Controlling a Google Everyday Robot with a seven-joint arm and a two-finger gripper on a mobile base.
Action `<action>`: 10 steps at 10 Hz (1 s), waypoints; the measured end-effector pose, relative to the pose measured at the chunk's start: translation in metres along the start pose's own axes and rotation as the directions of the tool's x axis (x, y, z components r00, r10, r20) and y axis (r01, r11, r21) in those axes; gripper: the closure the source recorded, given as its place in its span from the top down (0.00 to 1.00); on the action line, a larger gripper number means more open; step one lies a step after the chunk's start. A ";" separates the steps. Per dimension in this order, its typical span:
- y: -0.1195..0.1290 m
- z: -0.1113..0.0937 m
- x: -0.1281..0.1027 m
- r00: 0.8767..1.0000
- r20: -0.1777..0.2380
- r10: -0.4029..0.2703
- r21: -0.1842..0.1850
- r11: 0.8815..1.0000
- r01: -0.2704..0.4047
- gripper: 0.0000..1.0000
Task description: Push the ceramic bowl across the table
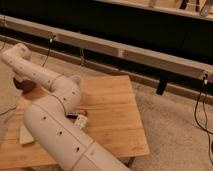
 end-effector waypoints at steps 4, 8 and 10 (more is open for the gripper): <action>-0.009 -0.029 0.006 1.000 -0.002 -0.002 -0.014 1.000 0.002 0.65; 0.014 -0.052 0.034 0.998 -0.058 -0.028 -0.083 0.996 0.023 0.65; 0.037 -0.064 0.065 0.990 -0.134 -0.047 -0.154 0.988 0.026 0.65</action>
